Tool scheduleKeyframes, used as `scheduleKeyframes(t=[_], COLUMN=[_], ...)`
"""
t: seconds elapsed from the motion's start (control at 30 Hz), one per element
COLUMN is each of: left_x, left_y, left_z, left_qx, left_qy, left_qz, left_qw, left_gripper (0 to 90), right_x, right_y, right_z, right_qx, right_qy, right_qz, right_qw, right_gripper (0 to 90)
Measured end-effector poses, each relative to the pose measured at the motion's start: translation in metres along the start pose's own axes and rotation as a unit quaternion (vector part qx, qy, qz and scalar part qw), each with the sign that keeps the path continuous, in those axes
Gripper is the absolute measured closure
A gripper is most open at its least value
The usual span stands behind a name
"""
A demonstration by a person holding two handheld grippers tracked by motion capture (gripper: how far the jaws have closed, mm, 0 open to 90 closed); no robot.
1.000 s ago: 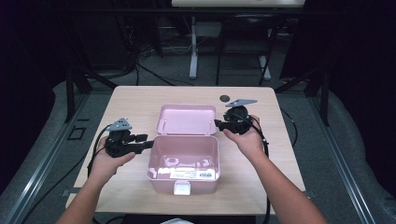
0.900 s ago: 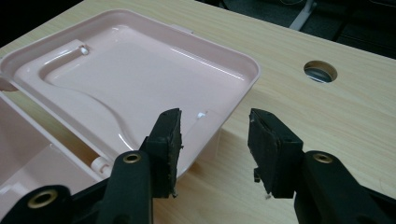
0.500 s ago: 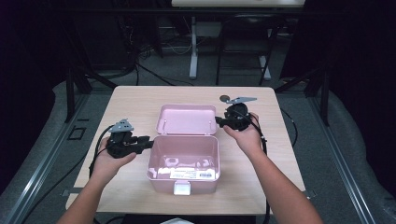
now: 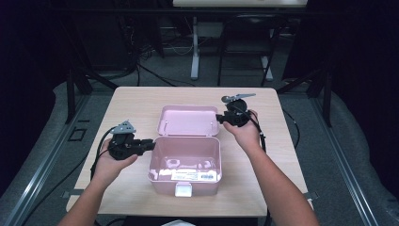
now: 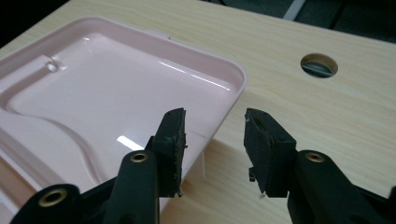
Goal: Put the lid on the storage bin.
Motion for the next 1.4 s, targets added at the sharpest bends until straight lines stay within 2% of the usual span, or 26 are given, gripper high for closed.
scheduleKeyframes(t=[0.4,0.57,0.67,0.7,0.77,0.8,1.07,1.23,1.4], left_x=[0.0,0.0,0.0,0.0,0.0,0.0,0.0,0.001,0.001], left_y=[0.0,0.0,0.0,0.0,0.0,0.0,0.0,0.0,0.0], left_z=[-0.001,-0.001,-0.001,-0.002,-0.002,-0.001,-0.001,-0.001,-0.001], left_qx=[-0.001,-0.001,-0.002,0.012,0.012,-0.002,-0.003,-0.003,-0.003], left_qy=[-0.005,-0.005,-0.006,-0.002,-0.002,-0.005,-0.005,-0.005,-0.005], left_qz=[0.002,0.001,0.001,0.004,0.004,0.001,0.001,0.001,0.001], left_qw=[1.0,1.0,1.0,0.9999,0.9999,1.0,1.0,1.0,1.0], left_gripper=[78.2,78.2,78.2,78.2,78.2,78.2,78.2,78.2,78.3], right_x=[-0.001,0.002,0.003,0.004,0.005,0.006,0.006,0.006,0.006], right_y=[-0.02,-0.028,-0.033,-0.034,-0.036,-0.037,-0.046,-0.054,-0.059], right_z=[-0.002,-0.004,-0.006,-0.007,-0.006,-0.007,-0.002,-0.002,-0.005], right_qx=[0.021,0.029,0.032,0.034,0.037,0.036,0.04,0.053,0.063], right_qy=[-0.01,-0.018,-0.032,-0.034,-0.037,-0.035,-0.036,-0.038,-0.043], right_qz=[0.019,0.025,0.03,0.033,0.037,0.037,0.044,0.051,0.053], right_qw=[0.9996,0.9991,0.9985,0.9983,0.9979,0.998,0.9976,0.9966,0.9957], right_gripper=[60.9,61.0,61.0,61.0,61.0,61.0,59.9,59.8,63.7])
Point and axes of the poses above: each handheld gripper's, and its own axes: y roughly backward along the jaws, x roughly out of its underside, z roughly to its left, the point moved 7 cm from there along -y, roughly forward along the jaws, and after that the axes turned 15 degrees about -z, right-handed, at the moved point
